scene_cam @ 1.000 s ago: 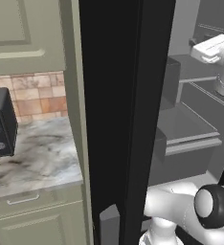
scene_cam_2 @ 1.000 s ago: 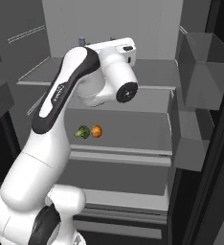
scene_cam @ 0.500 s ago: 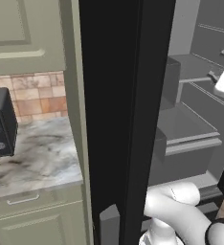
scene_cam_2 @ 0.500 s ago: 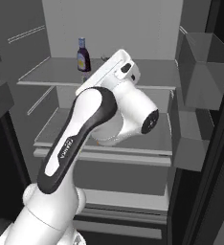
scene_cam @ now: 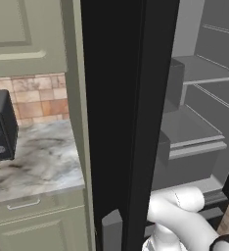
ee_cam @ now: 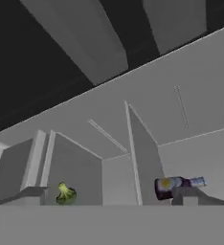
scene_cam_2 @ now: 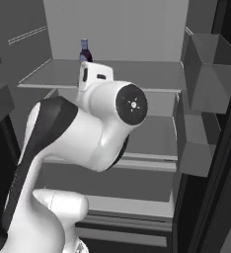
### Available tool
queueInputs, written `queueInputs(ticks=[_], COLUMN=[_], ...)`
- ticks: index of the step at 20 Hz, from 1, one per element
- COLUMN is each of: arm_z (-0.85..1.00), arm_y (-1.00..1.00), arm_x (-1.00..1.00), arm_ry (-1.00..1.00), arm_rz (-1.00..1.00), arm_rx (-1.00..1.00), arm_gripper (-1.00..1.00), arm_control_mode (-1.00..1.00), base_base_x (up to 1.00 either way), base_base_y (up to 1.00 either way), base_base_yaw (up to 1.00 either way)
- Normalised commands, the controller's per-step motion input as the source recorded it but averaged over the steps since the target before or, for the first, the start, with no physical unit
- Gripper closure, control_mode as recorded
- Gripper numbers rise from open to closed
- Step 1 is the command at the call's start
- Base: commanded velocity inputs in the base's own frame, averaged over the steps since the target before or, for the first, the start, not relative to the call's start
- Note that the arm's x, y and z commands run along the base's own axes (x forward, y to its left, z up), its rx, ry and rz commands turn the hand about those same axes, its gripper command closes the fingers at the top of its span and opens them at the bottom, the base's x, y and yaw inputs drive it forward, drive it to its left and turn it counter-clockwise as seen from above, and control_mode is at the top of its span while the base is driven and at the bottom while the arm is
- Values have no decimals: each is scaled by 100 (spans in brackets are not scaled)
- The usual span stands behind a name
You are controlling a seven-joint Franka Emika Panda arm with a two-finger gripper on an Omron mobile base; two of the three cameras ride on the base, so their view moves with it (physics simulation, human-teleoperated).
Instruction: Place the condiment bottle and condiment bottle from the counter to the top shelf of the fridge. If the existing items in the fridge are on the top shelf, move them to other shelves.
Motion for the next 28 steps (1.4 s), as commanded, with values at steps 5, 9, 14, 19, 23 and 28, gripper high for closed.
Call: queueInputs(ticks=[5, 9, 14, 19, 23, 28], arm_z=[-36, -31, -31, 0, 0, 0], arm_y=[33, 26, 9, 0, 0, 0], arm_x=[-30, -18, -48, 0, 0, 0], arm_ry=[-13, -5, -2, 0, 0, 0], arm_rz=[3, 0, 3, 0, 0, 0], arm_rx=[-47, -27, -21, 0, 0, 0], arm_gripper=[-100, -100, -100, -100, -100, -100], arm_control_mode=[-100, -100, 100, 100, 100, 100], base_base_x=[0, 0, -20, -100, -100, -100], base_base_y=[0, 0, -1, -3, 0, 13], base_base_yaw=[0, 0, 2, 23, 45, 54])
